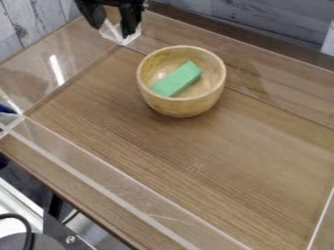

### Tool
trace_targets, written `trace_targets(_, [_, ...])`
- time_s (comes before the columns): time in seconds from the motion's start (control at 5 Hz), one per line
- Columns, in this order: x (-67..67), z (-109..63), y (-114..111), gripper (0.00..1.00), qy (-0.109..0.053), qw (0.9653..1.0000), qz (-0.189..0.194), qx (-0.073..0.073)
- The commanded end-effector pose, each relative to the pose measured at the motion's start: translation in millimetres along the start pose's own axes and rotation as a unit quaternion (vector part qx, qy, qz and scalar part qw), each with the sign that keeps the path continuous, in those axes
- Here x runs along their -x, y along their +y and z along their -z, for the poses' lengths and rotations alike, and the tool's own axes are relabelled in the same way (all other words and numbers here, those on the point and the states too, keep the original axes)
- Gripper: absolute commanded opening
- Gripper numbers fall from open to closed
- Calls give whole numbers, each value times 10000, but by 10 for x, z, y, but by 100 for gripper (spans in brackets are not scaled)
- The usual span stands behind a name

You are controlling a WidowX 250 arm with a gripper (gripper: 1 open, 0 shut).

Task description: Put the green block in the brown bowl

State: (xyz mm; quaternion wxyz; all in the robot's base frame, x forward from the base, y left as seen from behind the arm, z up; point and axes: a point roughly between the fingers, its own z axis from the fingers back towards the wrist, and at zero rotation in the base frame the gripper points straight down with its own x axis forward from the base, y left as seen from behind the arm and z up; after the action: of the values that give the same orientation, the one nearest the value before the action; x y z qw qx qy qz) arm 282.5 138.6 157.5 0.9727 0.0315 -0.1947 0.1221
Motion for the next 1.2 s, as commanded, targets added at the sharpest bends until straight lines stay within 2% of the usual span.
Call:
trace_targets(0.0, [-157, -105, -104, 100, -285, 9994, 169, -38])
trace_targets(0.2, [-228, -3, -152, 100, -268, 9993, 232, -71])
trace_targets(0.4, [-239, 10, -109, 100, -91, 9999, -44, -47])
trace_targets(0.6, [-266, -54, 63, 100, -84, 9982, -461, -366])
trace_targets(0.8, [-266, -114, 125, 100, -48, 9963, -665, -539])
trace_targets(1.0, [-224, -83, 108, 100, 137, 9980, -417, -446])
